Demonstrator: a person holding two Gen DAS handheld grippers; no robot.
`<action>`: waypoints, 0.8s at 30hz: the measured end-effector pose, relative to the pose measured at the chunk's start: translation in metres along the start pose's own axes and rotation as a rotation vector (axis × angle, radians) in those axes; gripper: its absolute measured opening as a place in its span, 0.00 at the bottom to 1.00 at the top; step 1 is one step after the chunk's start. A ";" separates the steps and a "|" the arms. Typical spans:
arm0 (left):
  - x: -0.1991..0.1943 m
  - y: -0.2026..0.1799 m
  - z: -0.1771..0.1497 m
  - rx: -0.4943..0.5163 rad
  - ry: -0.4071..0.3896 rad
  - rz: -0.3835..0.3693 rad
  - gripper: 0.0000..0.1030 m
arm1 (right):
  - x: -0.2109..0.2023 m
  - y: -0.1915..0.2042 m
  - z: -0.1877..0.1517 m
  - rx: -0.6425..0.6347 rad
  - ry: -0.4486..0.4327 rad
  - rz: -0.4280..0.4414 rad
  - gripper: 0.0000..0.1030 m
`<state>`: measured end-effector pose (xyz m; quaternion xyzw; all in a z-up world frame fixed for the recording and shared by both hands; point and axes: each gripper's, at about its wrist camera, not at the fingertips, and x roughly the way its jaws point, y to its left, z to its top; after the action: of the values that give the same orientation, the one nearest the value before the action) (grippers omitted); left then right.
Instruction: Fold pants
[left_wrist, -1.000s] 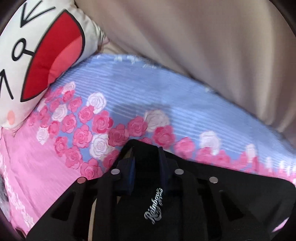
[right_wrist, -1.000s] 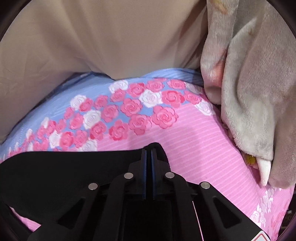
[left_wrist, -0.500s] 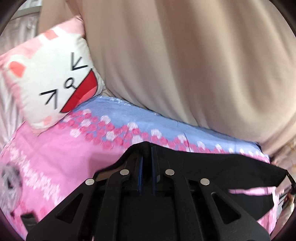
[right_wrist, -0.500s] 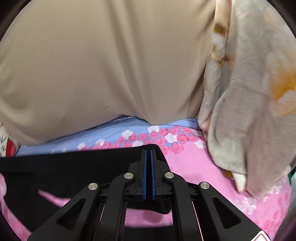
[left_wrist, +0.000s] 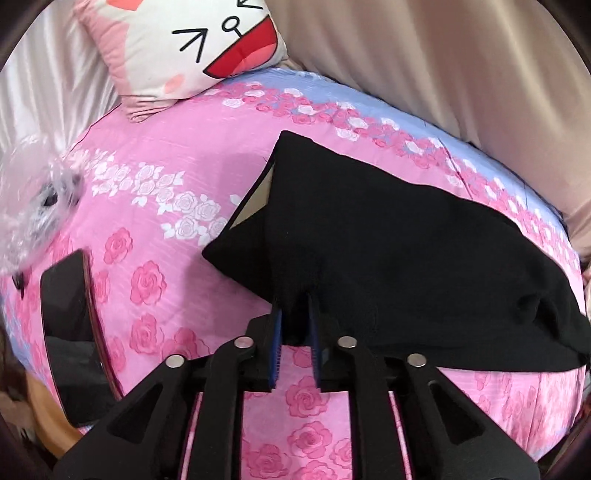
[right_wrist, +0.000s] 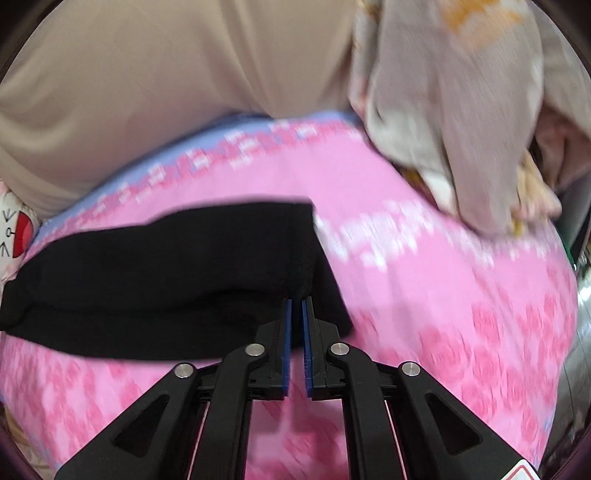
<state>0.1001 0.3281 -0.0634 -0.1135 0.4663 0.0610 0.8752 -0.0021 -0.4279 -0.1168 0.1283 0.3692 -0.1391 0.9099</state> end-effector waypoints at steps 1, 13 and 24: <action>-0.004 0.000 -0.001 -0.014 -0.008 0.007 0.33 | -0.002 -0.006 -0.005 0.011 0.002 -0.007 0.13; -0.018 -0.015 -0.031 -0.382 -0.022 -0.323 0.95 | -0.055 0.046 -0.015 0.020 -0.155 0.112 0.53; 0.018 -0.034 0.018 -0.261 0.014 -0.313 0.37 | -0.030 0.138 -0.025 -0.069 -0.113 0.281 0.53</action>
<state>0.1315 0.2995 -0.0639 -0.2974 0.4372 -0.0169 0.8486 0.0087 -0.2868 -0.0949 0.1393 0.3004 -0.0044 0.9436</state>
